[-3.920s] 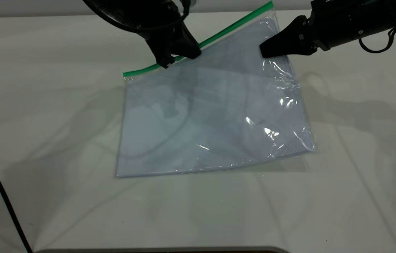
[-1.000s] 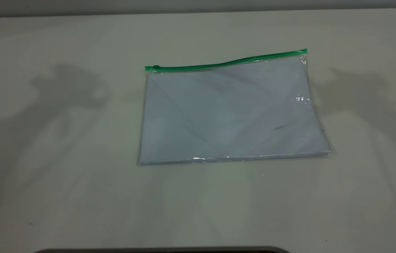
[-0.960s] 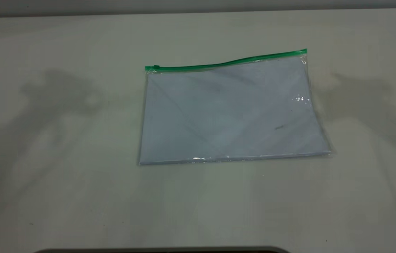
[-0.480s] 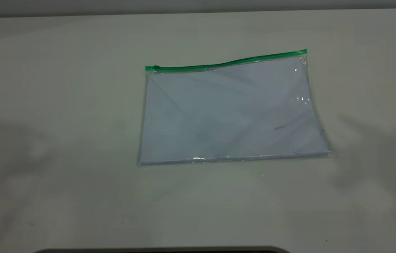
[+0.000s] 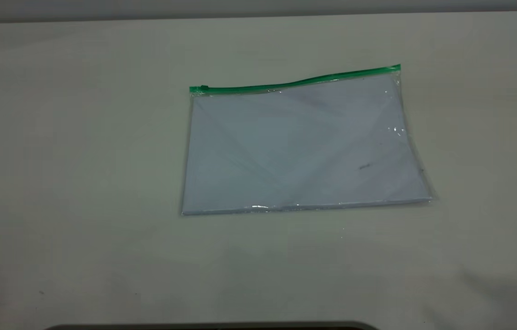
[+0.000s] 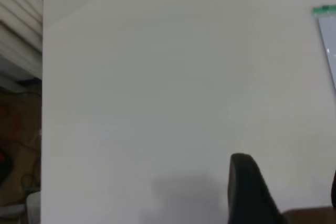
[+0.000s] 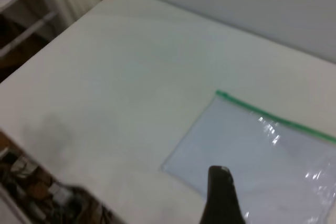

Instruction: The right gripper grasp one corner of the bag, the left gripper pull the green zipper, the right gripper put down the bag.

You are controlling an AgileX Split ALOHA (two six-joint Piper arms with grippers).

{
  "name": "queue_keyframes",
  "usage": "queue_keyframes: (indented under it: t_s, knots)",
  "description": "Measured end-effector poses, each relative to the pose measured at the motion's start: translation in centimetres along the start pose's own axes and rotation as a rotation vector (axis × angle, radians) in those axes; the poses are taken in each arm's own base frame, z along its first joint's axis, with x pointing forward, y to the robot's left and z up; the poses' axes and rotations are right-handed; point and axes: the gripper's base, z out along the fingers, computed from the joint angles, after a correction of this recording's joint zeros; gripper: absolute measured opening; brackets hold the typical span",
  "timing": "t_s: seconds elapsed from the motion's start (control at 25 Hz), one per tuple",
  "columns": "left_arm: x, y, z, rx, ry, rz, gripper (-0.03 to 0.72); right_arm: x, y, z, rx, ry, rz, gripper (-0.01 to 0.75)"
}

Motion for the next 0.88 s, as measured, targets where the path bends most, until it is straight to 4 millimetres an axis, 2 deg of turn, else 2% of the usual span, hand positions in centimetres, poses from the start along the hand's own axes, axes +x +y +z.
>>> queue_keyframes:
  t_s: [0.04, 0.24, 0.48, 0.64, 0.88]
  knots:
    - [1.5, 0.0, -0.7, 0.009, -0.022, -0.006, 0.442, 0.9, 0.6, -0.5, -0.003, 0.005, -0.003, 0.589]
    - [7.7, -0.6, -1.5, 0.068, -0.077, -0.026, 0.442, 5.4, 2.9, -2.4, 0.041, 0.015, -0.006, 0.589]
    - [13.9, -1.2, -0.8, 0.094, -0.139, -0.003, 0.442, 11.0, 2.7, -2.3, 0.174, 0.083, 0.025, 0.589]
    - [16.4, -1.4, 0.0, 0.096, -0.169, -0.001, 0.442, 13.6, 2.0, -2.4, 0.301, 0.134, 0.005, 0.589]
    - [17.9, -2.1, 1.5, 0.137, -0.141, -0.004, 0.442, 15.0, 2.2, -3.8, 0.424, 0.087, -0.025, 0.589]
